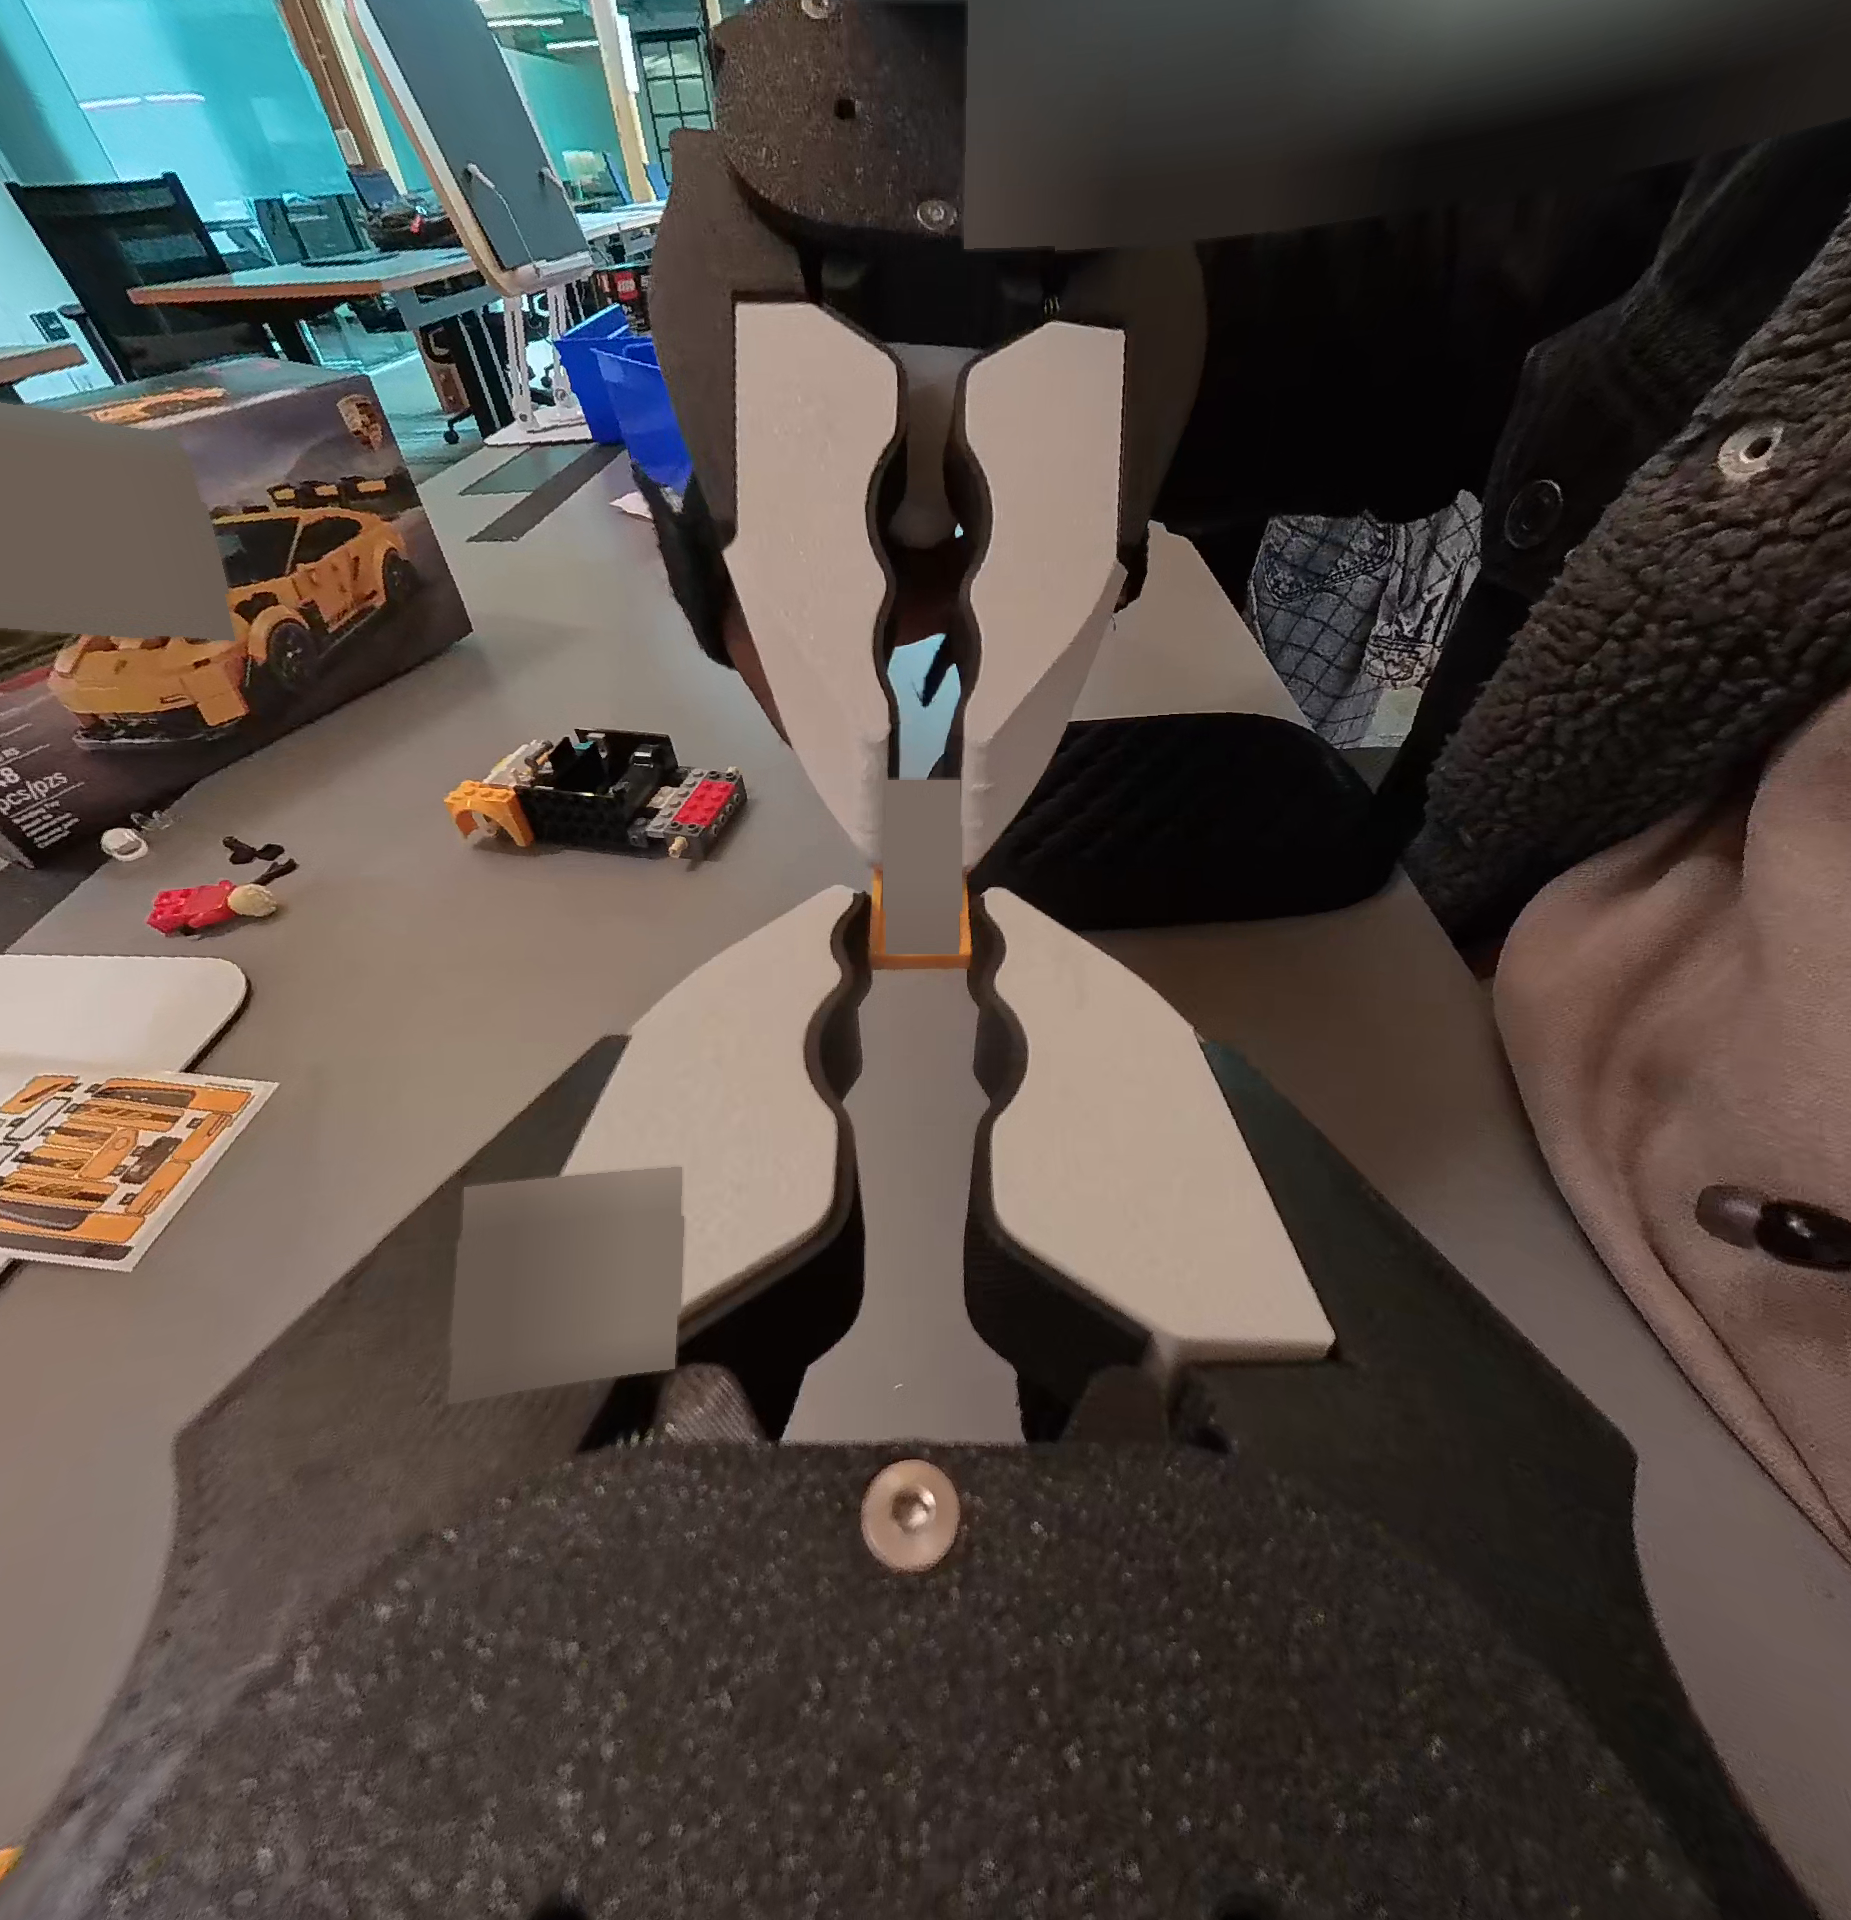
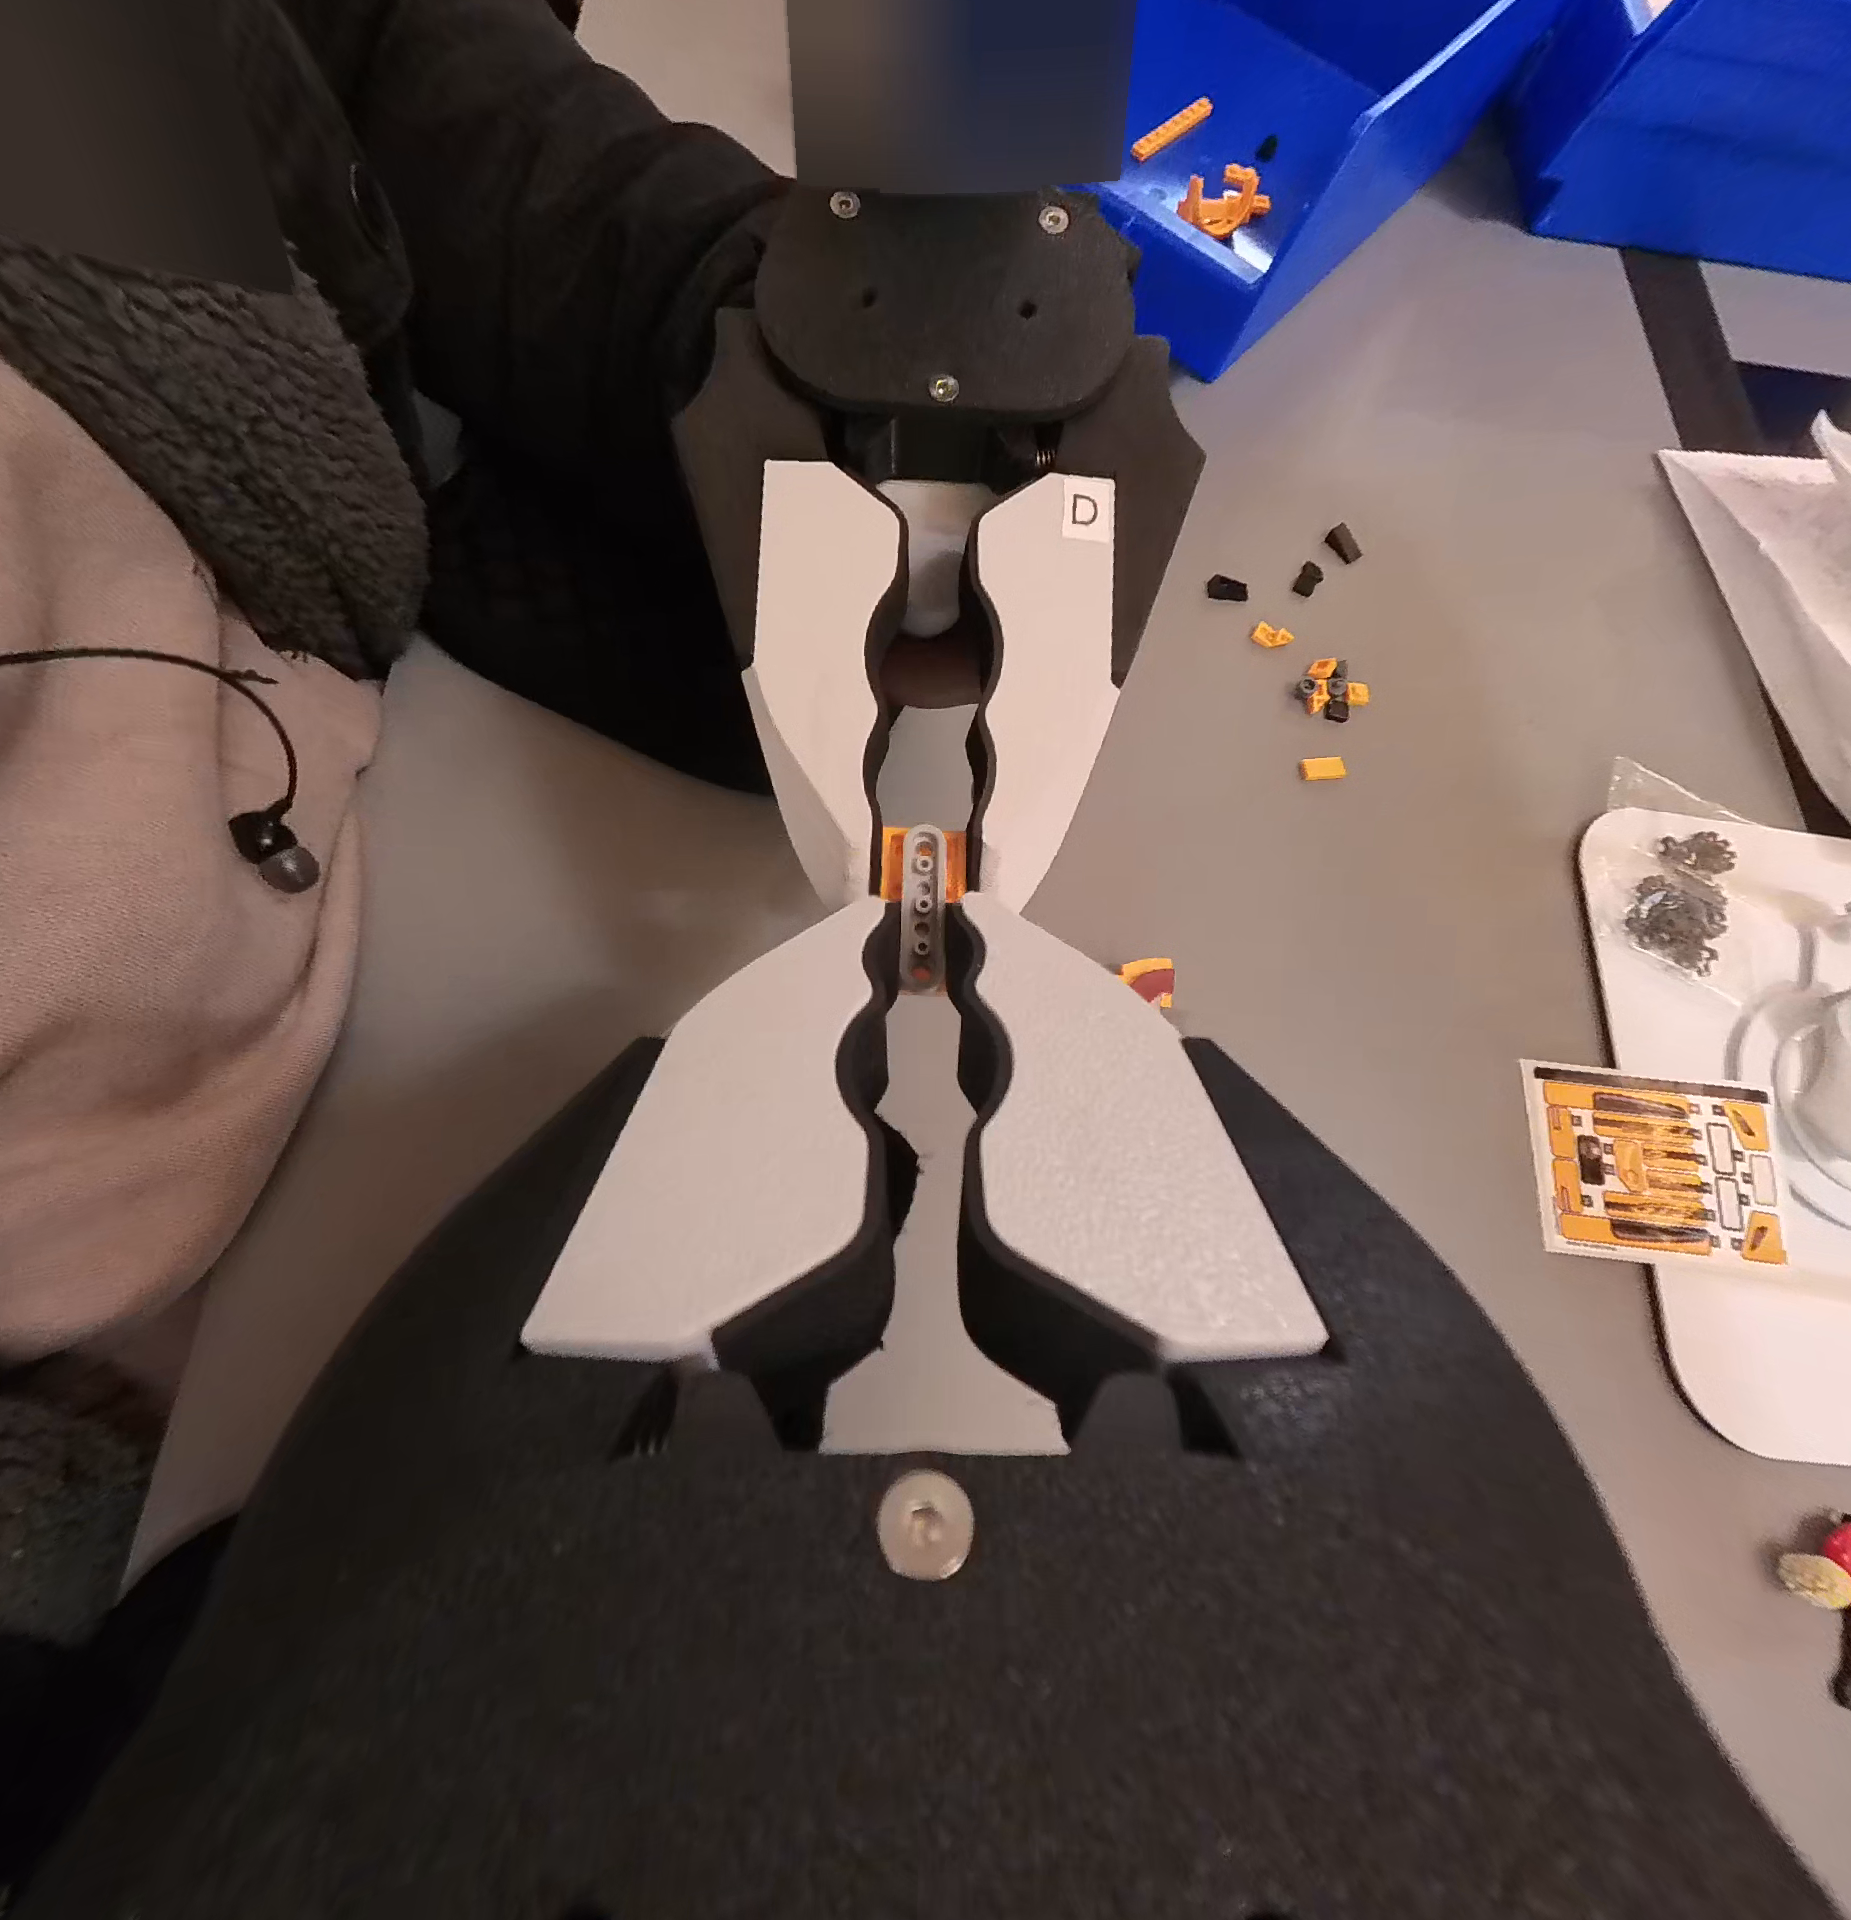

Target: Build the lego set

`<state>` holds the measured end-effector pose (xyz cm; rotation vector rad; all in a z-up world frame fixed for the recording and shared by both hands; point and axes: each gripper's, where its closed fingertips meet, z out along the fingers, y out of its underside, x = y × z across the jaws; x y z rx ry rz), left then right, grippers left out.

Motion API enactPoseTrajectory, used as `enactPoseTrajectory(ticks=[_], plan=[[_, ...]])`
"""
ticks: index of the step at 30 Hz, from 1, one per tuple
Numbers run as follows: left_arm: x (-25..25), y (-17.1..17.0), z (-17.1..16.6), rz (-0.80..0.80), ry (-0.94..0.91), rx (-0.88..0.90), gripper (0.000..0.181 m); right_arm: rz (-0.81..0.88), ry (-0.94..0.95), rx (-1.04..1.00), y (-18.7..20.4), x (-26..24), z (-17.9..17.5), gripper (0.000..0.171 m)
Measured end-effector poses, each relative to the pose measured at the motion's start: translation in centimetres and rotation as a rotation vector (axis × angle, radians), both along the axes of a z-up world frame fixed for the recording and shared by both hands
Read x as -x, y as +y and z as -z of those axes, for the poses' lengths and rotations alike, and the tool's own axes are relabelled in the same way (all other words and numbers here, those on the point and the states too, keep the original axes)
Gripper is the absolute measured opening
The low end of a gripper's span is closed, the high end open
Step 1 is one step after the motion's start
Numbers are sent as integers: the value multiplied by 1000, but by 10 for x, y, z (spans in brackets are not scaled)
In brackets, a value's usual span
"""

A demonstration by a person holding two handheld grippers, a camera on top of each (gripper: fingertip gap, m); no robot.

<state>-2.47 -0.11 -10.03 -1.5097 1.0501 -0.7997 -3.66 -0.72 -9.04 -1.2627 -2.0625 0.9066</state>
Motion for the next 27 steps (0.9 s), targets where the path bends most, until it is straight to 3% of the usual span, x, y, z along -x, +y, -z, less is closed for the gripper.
enactPoseTrajectory(ticks=[27], plan=[[-1, -2, -1, 8, -1, -21, 17, -16, -33, -12, -1, -2, 0, 12]])
